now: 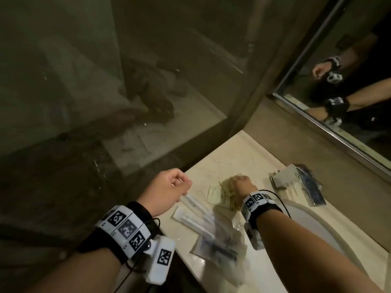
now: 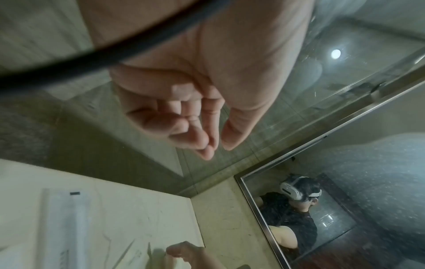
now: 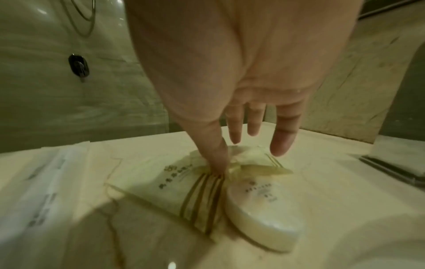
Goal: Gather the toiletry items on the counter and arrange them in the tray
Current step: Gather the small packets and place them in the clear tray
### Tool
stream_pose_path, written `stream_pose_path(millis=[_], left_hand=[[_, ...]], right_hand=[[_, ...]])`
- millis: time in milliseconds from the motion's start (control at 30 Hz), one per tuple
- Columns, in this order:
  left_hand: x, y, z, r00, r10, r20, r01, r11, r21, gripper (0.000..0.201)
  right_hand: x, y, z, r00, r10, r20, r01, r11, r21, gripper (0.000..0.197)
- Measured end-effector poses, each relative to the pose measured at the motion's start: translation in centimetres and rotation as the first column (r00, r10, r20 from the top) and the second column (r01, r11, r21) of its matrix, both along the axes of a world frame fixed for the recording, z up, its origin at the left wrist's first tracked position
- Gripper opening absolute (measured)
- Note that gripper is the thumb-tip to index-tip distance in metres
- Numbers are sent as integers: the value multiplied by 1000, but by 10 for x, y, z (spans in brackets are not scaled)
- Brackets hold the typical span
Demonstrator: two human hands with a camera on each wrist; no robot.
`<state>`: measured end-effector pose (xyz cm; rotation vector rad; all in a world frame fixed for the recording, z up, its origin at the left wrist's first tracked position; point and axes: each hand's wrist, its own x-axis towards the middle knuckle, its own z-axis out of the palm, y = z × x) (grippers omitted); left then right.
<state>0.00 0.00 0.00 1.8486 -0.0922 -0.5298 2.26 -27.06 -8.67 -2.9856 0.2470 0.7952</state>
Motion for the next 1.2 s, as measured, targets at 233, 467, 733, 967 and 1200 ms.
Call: stream_pose_path(millis=[233,467,733,967,1200], left_hand=[[1,2,-9,1000,-14,2,14,1000,-11,10],[-3,-3,-13,1000,-11,-25,10,998,-56,10],[-2,-30,-6,993,28,-113,-44,989,-142,29],[-2,-58,-5,959,-148,-242,81,961,-265,28],[-5,-48,-17,918,26,-396,-186,910,-372,10]], right_hand=[[1,-2,-14,996,81,34,-76,990,-119,35],[-10,-2,-7,858,-123,499,95,992,81,23],[-46,23,70,319,-935,-156,172,-105,980,14],[-75,41,115,524,-802,-286,169,-231,958,14],[-83,34,102,563,-775,-287,362,-80,929,9]])
